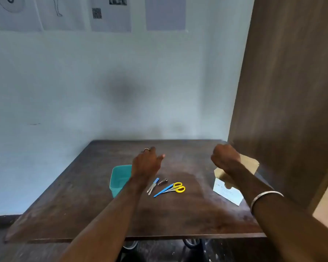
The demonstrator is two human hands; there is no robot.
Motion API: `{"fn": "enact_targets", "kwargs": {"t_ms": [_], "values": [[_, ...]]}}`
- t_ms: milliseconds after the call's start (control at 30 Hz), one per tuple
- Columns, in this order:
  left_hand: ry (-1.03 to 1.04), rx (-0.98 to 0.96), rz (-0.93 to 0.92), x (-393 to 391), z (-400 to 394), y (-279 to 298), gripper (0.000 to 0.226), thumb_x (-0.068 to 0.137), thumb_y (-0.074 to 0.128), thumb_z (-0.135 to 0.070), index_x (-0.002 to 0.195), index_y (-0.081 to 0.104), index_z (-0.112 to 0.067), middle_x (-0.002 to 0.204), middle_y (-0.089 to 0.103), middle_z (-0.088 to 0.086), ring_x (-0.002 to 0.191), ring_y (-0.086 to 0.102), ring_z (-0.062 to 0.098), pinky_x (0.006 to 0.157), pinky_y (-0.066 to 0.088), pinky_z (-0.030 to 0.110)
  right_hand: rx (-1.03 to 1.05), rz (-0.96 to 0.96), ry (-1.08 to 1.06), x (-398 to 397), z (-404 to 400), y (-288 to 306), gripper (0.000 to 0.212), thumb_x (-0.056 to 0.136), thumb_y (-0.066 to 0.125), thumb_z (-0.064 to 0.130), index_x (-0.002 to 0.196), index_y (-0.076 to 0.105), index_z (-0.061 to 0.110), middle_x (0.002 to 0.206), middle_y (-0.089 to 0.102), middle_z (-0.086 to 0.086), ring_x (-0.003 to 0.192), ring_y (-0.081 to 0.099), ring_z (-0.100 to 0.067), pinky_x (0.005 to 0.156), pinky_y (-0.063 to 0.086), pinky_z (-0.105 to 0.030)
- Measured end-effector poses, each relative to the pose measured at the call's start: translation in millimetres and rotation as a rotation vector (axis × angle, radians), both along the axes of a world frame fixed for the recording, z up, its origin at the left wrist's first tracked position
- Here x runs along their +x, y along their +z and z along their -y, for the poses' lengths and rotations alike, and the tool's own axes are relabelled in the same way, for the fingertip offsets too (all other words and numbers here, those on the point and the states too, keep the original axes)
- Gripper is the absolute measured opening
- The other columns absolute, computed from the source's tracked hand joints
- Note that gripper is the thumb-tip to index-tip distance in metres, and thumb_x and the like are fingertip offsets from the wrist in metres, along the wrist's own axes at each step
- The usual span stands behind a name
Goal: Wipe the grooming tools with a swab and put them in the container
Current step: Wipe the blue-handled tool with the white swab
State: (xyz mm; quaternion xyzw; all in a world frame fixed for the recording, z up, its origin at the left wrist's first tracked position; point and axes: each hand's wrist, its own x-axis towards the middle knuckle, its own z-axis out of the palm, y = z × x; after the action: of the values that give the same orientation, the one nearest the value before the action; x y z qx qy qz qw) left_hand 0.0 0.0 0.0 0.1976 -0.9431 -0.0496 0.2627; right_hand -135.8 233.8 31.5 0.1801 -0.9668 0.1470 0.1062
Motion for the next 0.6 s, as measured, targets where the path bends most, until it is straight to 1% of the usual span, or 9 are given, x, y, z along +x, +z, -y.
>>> {"fn": "enact_targets", "kwargs": {"t_ms": [67,100,133,200,233,267,333,467,600], "values": [[-0.018,0.043,0.111,-9.5,5.7,-12.5,0.025,0.097,0.048,-0.030,0.108,0.063,-0.012,0.113,0.069,0.015,0.107,0.064,0.036,0.082,0.050,0.039,0.063,0.134,-0.016,-10.5,-12.5,-14.5,0.010,0.086,0.059,0.016,0.090,0.064,0.009,0.108,0.069,-0.019,0.103,0.068,-0.037,0.075,0.049,-0.033],[-0.016,0.061,0.152,-13.7,9.9,-21.8,0.024,0.095,0.048,-0.022,0.106,0.066,-0.011,0.112,0.070,0.015,0.107,0.064,0.036,0.081,0.050,0.038,0.067,0.197,-0.038,-15.0,-19.1,-24.1,0.004,0.084,0.061,0.016,0.083,0.062,0.011,0.104,0.071,-0.017,0.096,0.070,-0.034,0.070,0.047,-0.031],[-0.001,0.076,0.198,-16.3,14.4,-29.4,0.025,0.092,0.050,-0.019,0.105,0.069,-0.010,0.112,0.071,0.014,0.106,0.065,0.036,0.080,0.050,0.037,0.062,0.275,-0.065,-13.0,-25.7,-30.7,0.004,0.080,0.061,0.013,0.081,0.064,0.010,0.095,0.073,-0.014,0.084,0.071,-0.030,0.064,0.046,-0.027],[-0.011,0.110,0.263,-22.1,19.8,-43.0,0.025,0.090,0.052,-0.017,0.104,0.072,-0.011,0.110,0.072,0.013,0.104,0.066,0.034,0.078,0.051,0.036,0.015,0.372,-0.035,-17.0,-31.4,-45.9,0.021,0.077,0.054,0.004,0.083,0.071,0.014,0.076,0.072,-0.008,0.058,0.067,-0.022,0.055,0.043,-0.025],[-0.014,0.114,0.278,-24.8,22.0,-47.6,0.024,0.089,0.052,-0.016,0.102,0.072,-0.011,0.109,0.072,0.013,0.103,0.066,0.034,0.077,0.050,0.036,0.010,0.388,-0.025,-20.8,-33.2,-52.0,0.028,0.078,0.050,0.000,0.086,0.070,0.018,0.076,0.070,-0.006,0.056,0.064,-0.021,0.055,0.044,-0.026],[-0.020,0.113,0.291,-27.1,24.2,-52.0,0.024,0.088,0.053,-0.014,0.100,0.072,-0.009,0.106,0.072,0.014,0.101,0.066,0.035,0.075,0.050,0.036,0.053,0.396,-0.020,-22.7,-34.7,-55.1,0.030,0.079,0.050,-0.003,0.093,0.067,0.018,0.080,0.067,-0.004,0.063,0.063,-0.022,0.058,0.045,-0.029],[-0.026,0.146,0.326,-29.8,27.8,-56.8,0.020,0.087,0.053,-0.012,0.095,0.070,-0.005,0.103,0.071,0.017,0.098,0.065,0.036,0.072,0.050,0.038,0.175,0.393,-0.032,-30.3,-37.1,-60.6,0.031,0.079,0.057,-0.006,0.106,0.061,0.011,0.085,0.059,-0.004,0.077,0.058,-0.024,0.064,0.045,-0.032],[-0.015,0.206,0.355,-33.8,34.9,-64.7,0.013,0.084,0.055,-0.011,0.082,0.066,-0.005,0.094,0.071,0.016,0.088,0.065,0.035,0.065,0.045,0.033,0.134,0.439,-0.021,-36.3,-43.4,-64.4,0.031,0.075,0.060,-0.010,0.101,0.063,0.007,0.091,0.061,-0.009,0.082,0.057,-0.026,0.064,0.043,-0.031],[0.003,0.195,0.406,-36.9,37.8,-65.9,0.016,0.084,0.060,-0.017,0.092,0.071,-0.009,0.096,0.071,0.011,0.092,0.066,0.032,0.065,0.045,0.031,0.146,0.456,-0.005,-39.1,-48.3,-68.0,0.034,0.079,0.065,-0.007,0.109,0.061,0.009,0.100,0.060,-0.010,0.091,0.058,-0.028,0.071,0.044,-0.032]]}}
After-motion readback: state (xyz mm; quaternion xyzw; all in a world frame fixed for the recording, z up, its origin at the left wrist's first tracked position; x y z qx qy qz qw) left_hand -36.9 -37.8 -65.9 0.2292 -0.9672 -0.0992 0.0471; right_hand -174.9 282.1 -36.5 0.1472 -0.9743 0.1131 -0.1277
